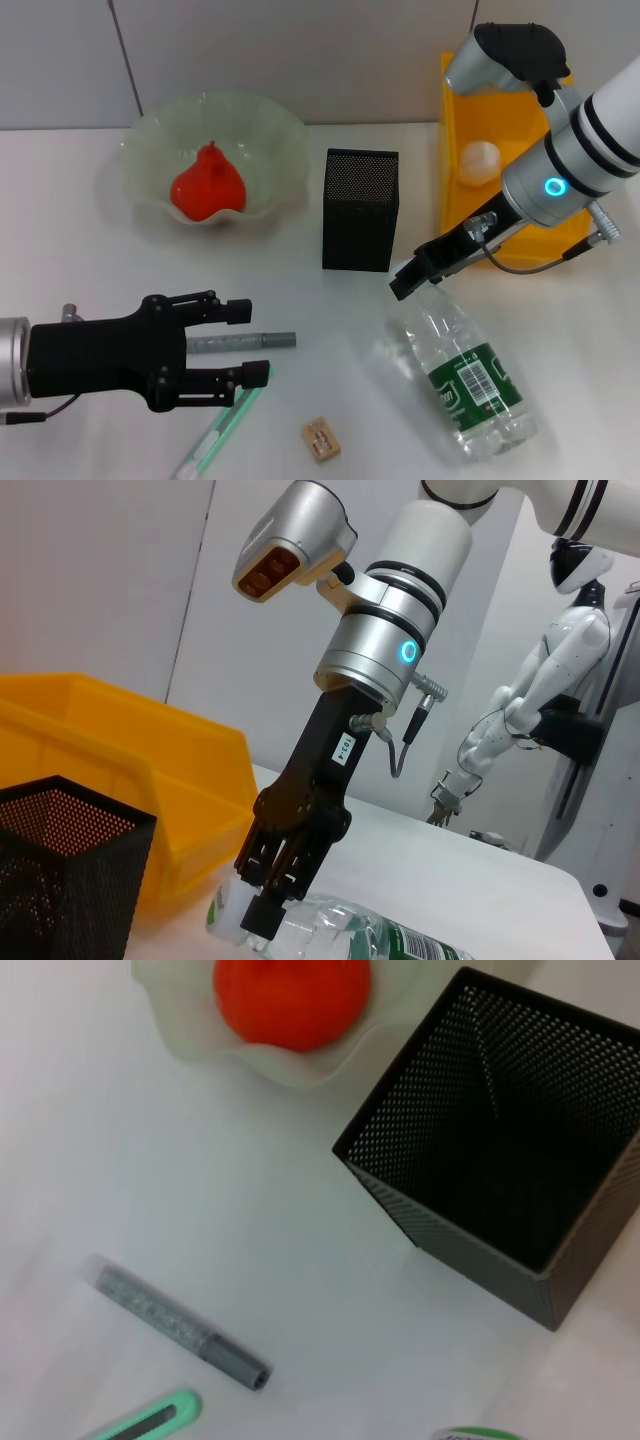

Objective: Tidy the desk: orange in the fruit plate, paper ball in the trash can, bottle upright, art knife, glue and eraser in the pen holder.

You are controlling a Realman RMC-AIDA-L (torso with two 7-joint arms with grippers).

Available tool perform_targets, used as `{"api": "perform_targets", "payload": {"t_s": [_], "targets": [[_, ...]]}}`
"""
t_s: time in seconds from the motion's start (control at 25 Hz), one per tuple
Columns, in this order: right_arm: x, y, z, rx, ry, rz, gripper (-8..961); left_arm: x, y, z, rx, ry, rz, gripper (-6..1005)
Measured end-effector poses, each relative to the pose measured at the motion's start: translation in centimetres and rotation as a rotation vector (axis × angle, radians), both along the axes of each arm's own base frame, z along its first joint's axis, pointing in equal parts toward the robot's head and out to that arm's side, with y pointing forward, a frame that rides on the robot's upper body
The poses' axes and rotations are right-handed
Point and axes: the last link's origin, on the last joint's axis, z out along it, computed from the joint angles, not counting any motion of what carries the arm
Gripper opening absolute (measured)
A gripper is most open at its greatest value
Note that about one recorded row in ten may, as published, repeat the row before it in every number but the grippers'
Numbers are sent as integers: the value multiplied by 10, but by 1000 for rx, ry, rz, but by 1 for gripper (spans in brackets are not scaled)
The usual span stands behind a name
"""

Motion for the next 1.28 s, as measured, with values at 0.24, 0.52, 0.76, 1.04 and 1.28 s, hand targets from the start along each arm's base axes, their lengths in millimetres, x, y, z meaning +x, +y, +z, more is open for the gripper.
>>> {"api": "perform_targets", "payload": {"t_s": [0.24,0.52,0.76,1.04,1.28], "targets": [[-5,0,5,7,20,30,430,1,1,0,0,0,-2,809],[-8,-2,12,16,58,76,429,1,3,3,14,-5,-1,808],[-8,-6,13,-3,81,116,429,3,5,4,19,-4,-4,808],[-11,-13,24,11,173,222,429,5,7,5,21,-9,-8,808],[-11,-20,35,31,251,342,430,6,8,7,28,-19,-7,808]]}}
